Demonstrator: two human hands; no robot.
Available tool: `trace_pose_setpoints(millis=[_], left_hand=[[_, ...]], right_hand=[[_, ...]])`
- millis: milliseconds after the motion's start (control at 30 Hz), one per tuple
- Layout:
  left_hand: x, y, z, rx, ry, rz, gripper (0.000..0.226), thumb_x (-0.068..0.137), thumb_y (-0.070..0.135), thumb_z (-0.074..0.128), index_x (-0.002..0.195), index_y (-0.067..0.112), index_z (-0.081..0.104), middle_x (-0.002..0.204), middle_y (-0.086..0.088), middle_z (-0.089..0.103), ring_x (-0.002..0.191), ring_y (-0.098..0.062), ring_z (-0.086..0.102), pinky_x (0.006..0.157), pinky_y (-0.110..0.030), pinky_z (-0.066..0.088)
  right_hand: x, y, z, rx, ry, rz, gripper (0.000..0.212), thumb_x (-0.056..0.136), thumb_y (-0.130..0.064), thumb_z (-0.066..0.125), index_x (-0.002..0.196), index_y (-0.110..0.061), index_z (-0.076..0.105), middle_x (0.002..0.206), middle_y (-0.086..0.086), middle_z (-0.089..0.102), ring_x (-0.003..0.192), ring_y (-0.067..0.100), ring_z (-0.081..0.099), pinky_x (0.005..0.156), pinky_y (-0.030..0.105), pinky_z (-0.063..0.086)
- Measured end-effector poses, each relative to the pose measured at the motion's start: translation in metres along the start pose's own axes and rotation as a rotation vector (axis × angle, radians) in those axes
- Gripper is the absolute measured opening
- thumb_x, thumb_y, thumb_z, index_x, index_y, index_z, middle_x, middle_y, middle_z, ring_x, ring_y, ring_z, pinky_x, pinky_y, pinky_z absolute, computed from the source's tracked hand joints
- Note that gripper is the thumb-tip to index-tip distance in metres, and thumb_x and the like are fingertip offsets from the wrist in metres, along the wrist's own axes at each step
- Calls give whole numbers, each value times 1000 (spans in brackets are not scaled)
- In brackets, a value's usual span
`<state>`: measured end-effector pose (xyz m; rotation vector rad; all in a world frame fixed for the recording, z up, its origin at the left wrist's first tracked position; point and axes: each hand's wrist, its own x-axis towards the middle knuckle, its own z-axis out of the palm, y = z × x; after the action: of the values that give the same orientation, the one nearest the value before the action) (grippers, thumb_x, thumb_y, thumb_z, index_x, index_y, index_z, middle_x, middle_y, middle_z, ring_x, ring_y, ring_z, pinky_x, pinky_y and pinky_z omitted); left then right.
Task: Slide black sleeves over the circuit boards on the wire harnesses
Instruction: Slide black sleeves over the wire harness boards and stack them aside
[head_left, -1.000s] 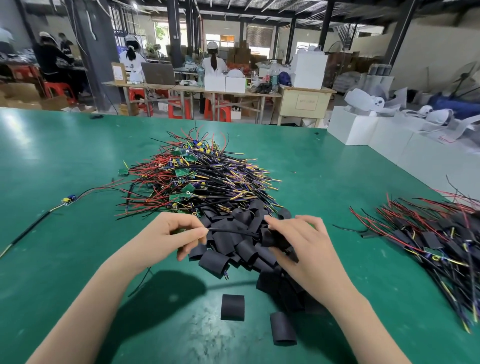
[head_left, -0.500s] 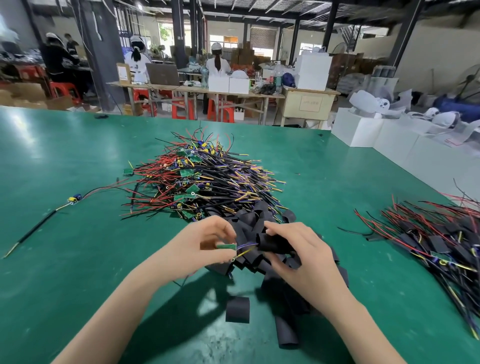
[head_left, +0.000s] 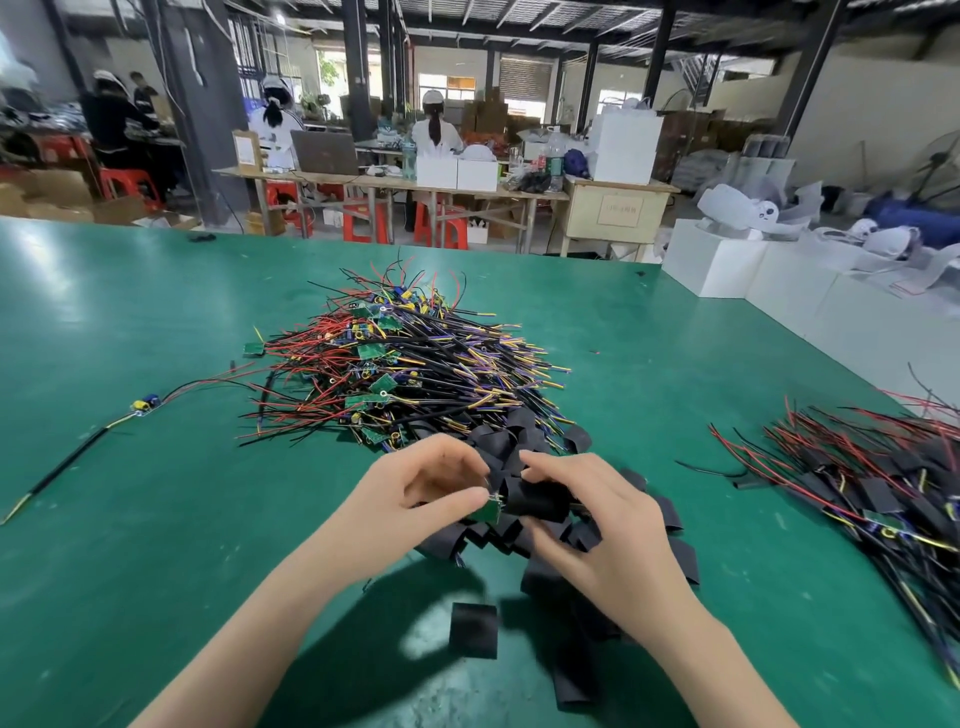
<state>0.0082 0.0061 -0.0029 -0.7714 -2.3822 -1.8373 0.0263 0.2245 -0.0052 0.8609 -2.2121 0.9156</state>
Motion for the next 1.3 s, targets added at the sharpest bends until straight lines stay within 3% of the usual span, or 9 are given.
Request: trace_pose_setpoints(millis=[100,200,367,567,733,833,1033,1300], left_hand=[[-1,-2,0,69,-63,-141,25,87,37,60,100,17,68,95,-3,73,84,-16,70,85,-33,56],[-2,0,0,-32,-130,-219,26,85,36,60,91,13,71,82,-8,75,71,-14,68,78,-31,58],[-1,-1,-4,35,-119,-80,8,89,15,69,95,15,73,89,-2,75,83,-8,68,77,-15,48],[-2,4,-3,138,-52,68,21,78,16,78,98,21,71,96,7,74,94,-11,69,86,-16,48],[-2,5,1,156,8,77,32,73,8,83,100,20,70,93,8,74,91,-9,69,85,-18,48],[-3,4,1,193,-23,93,44,77,10,81,116,25,69,95,9,73,90,-7,68,85,-13,46],[-3,2,3,223,-74,71,25,84,15,75,107,24,72,98,15,72,93,-5,67,84,-12,46],[-1,2,-3,173,-92,81,27,85,8,72,109,21,68,106,10,70,102,-10,65,91,-16,45]], right_hand=[[0,1,1,-82,15,-52,46,74,-2,76,117,-11,65,104,-6,65,98,14,60,86,32,50],[0,2,1,-192,-15,-112,42,75,-6,74,116,-10,65,105,-5,65,98,14,57,90,22,42],[0,2,-6,-59,-89,-48,54,70,-9,78,121,-18,62,106,-11,64,98,12,60,87,26,47],[0,1,-14,52,-107,53,61,68,-12,82,125,-21,60,101,-14,65,94,1,61,85,17,47],[1,1,-17,85,-96,109,61,67,-11,83,124,-21,62,98,-14,67,91,-1,61,83,9,44],[0,1,-16,77,-104,124,61,67,-10,83,124,-22,62,98,-15,67,92,-2,61,85,9,43],[0,3,-16,93,-114,81,58,65,-4,80,119,-19,63,98,-10,67,93,4,63,86,17,48],[-1,6,-18,69,-156,121,56,68,-12,82,120,-22,62,99,-12,67,95,1,62,86,12,44]])
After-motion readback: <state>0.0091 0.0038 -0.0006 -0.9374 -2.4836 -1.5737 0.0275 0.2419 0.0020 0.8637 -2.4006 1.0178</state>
